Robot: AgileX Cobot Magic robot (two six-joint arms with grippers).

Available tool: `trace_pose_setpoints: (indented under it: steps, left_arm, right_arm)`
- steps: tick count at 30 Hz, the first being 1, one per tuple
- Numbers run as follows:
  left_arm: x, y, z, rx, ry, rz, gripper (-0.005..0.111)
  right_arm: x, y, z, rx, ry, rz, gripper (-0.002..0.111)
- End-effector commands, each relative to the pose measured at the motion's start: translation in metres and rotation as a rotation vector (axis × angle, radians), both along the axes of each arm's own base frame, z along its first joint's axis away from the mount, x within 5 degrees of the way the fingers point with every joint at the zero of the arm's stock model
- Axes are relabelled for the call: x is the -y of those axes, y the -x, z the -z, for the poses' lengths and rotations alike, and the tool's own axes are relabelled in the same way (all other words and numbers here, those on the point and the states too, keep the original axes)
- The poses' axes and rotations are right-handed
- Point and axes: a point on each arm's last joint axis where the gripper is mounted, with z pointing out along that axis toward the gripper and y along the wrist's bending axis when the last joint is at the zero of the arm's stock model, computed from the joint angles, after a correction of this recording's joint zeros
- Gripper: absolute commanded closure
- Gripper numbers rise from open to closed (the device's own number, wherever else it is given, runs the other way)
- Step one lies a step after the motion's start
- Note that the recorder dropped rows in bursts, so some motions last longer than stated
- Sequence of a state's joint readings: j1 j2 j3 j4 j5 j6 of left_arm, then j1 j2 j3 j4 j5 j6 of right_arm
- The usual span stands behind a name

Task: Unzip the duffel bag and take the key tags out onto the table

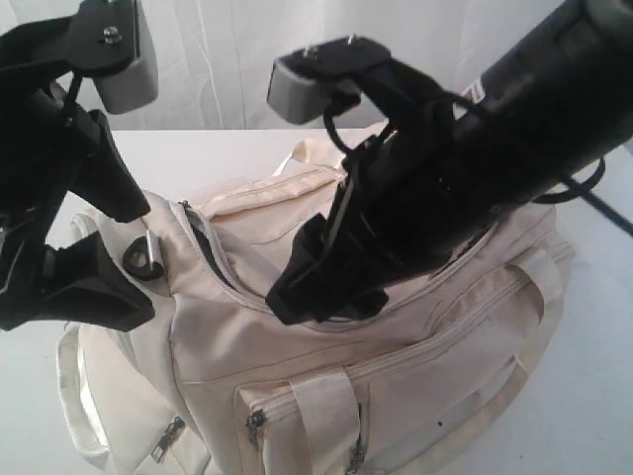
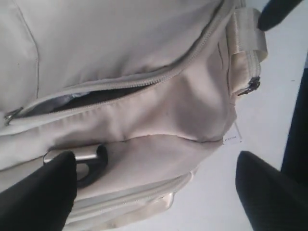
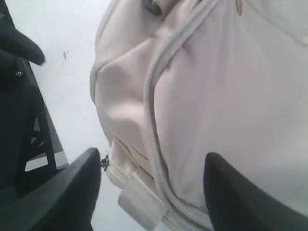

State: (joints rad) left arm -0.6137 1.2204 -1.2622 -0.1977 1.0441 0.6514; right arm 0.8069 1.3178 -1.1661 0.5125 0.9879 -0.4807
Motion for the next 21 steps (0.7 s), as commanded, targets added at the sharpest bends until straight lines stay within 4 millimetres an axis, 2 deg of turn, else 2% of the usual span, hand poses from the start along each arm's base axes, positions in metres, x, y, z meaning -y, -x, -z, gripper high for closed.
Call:
trace_pose_setpoints:
  steps: [1, 8, 13, 16, 21]
  left_arm:
    - [0.004, 0.0, 0.002, 0.085, 0.03, 0.11, 0.018]
    - [0.018, 0.001, -0.007, 0.24, 0.15, 0.352, 0.018]
    - [0.023, -0.004, -0.001, 0.317, 0.116, 0.518, 0.019]
    - [0.029, -0.01, 0.007, 0.33, 0.102, 0.58, 0.027]
    - [0.036, -0.018, 0.018, 0.308, 0.09, 0.619, 0.052]
  right_arm:
    - [0.014, 0.007, -0.029, 0.128, -0.029, 0.005, 0.05]
    - [0.04, 0.014, -0.05, 0.251, -0.004, 0.116, 0.05]
    - [0.047, 0.019, -0.057, 0.272, -0.025, 0.126, 0.05]
    - [0.047, 0.02, -0.057, 0.268, -0.02, 0.124, 0.05]
    - [0.048, 0.021, -0.055, 0.253, -0.001, 0.116, 0.05]
